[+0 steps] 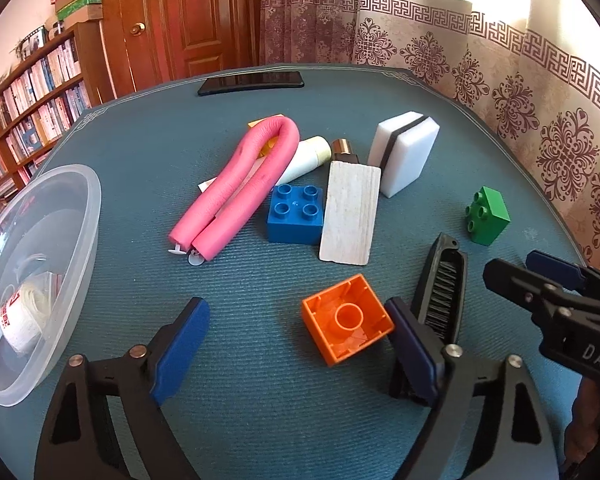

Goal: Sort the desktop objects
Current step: 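Grasp the orange Lego brick with left tool while right tool grasps green brick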

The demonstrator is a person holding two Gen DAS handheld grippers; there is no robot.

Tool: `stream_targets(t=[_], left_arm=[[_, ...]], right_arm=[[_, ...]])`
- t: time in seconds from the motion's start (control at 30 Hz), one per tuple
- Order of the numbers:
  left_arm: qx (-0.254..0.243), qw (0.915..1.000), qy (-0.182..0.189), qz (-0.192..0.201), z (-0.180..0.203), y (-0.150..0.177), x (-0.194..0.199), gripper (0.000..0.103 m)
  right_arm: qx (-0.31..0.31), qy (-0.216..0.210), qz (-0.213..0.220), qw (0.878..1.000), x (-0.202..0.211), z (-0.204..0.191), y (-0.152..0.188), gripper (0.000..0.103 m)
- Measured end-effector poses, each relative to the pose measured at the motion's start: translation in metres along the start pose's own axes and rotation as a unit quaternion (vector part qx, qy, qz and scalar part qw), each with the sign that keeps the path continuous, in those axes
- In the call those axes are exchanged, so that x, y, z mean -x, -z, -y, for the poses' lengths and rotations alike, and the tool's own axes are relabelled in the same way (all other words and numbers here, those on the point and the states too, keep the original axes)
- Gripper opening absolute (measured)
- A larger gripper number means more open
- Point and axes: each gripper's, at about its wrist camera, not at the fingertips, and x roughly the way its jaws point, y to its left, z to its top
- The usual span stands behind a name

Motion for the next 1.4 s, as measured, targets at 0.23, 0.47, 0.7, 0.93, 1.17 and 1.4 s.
stream_targets(t=[0.23, 0.47, 0.7, 0.93, 1.17, 1.4], left_arm=[[0.003, 1.0000, 0.003, 0.005, -0.002, 0.001, -0.001, 0.068], [0.012, 0.9999, 0.000, 0.011, -0.005, 0.002, 0.000, 0.051], [0.014, 0.9998, 0.000, 0.013, -0.005, 0.002, 0.000, 0.049], [0.013, 0.9998, 0.000, 0.013, -0.005, 0.002, 0.001, 0.049], [0.011, 0.9998, -0.004, 0.014, -0.006, 0.003, 0.001, 0.049], [0.011, 0.9998, -0.005, 0.015, -0.006, 0.004, 0.001, 0.049]], right_arm=[[-0.007, 0.004, 0.011, 1.000, -0.003, 0.001, -0.011, 0.076], [-0.007, 0.010, 0.017, 1.000, -0.015, -0.001, -0.025, 0.076], [-0.001, 0.026, 0.016, 1.000, -0.029, -0.002, -0.029, 0.072], [0.023, 0.059, 0.027, 0.998, -0.032, -0.005, -0.027, 0.060], [0.023, 0.068, 0.030, 0.997, -0.031, -0.002, -0.026, 0.052], [0.021, 0.071, 0.033, 0.997, -0.030, 0.000, -0.026, 0.046]])
